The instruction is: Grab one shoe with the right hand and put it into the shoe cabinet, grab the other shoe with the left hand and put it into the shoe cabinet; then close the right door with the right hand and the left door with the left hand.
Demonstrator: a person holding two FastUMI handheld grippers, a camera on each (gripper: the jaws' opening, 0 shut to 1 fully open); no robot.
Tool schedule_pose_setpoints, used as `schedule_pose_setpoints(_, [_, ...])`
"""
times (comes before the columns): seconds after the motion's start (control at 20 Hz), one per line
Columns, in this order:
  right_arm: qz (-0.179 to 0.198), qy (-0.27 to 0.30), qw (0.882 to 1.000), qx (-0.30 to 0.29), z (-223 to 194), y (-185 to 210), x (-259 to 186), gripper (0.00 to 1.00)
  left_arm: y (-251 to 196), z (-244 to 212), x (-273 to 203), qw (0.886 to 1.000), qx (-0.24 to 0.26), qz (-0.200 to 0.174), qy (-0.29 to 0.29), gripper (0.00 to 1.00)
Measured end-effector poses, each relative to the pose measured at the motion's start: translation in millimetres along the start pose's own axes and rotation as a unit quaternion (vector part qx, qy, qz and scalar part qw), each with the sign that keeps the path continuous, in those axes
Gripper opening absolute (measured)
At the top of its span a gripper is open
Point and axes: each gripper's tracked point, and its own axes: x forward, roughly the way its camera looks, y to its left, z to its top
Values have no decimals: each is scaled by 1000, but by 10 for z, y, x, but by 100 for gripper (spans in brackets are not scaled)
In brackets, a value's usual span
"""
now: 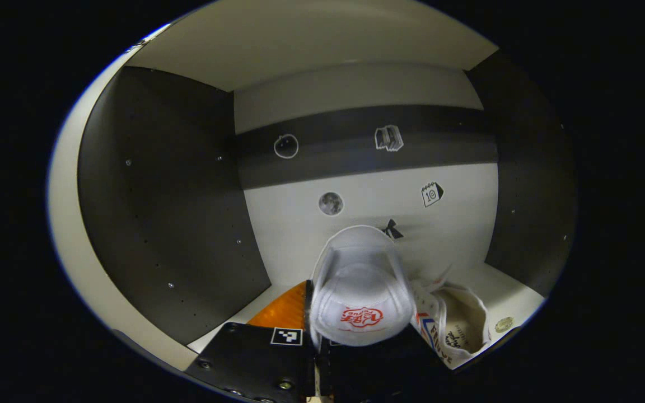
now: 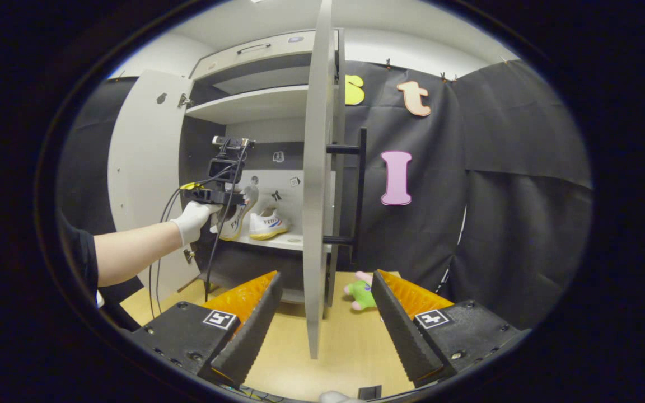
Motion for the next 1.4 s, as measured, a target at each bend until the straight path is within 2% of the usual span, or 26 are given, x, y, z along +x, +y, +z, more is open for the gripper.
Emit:
schedule_pose_setpoints(0.1, [-1, 7, 1000, 9, -40, -31, 32, 97, -13, 18, 32, 1000, -3, -6, -3, 14])
schedule_pose_setpoints(0.15, [0, 9, 1000, 16, -51, -48, 44, 100, -88, 0, 48, 1000, -11, -28, -2, 26])
schedule_pose_setpoints(0.25, [1, 10, 1000, 23, -59, -45, 76, 100, -112, -157, 77, 999, -20, -42, 26, 49])
schedule_pose_setpoints(0.35, [1, 8, 1000, 21, -49, -32, 92, 97, -46, -296, 112, 998, -20, -40, 41, 75])
schedule_pose_setpoints(0.45, [4, 5, 1000, 19, -34, -2, 87, 100, 31, -142, 77, 998, -38, -40, 12, 100])
schedule_pose_setpoints(0.5, [5, 5, 1000, 17, -32, 11, 93, 97, 26, -73, 43, 998, -48, -45, 1, 95])
schedule_pose_setpoints(0.8, [11, -1, 1000, 14, 11, 113, 36, 100, 118, 20, -298, 997, -60, -49, -24, 95])
schedule_pose_setpoints(0.9, [10, -7, 1000, 14, 47, 127, -16, 100, 163, 1, -492, 997, -50, -50, -34, 96])
schedule_pose_setpoints(1.0, [8, -11, 1000, 15, 80, 146, -53, 97, 194, 32, -747, 996, -44, -55, -56, 96])
schedule_pose_setpoints(1.3, [-3, -25, 1000, 11, 129, 196, -248, 97, 369, 34, -1748, 991, -33, -71, -105, 95])
schedule_pose_setpoints(1.4, [-6, -28, 1000, 8, 144, 217, -312, 97, 431, 41, -2120, 989, -45, -80, -117, 95])
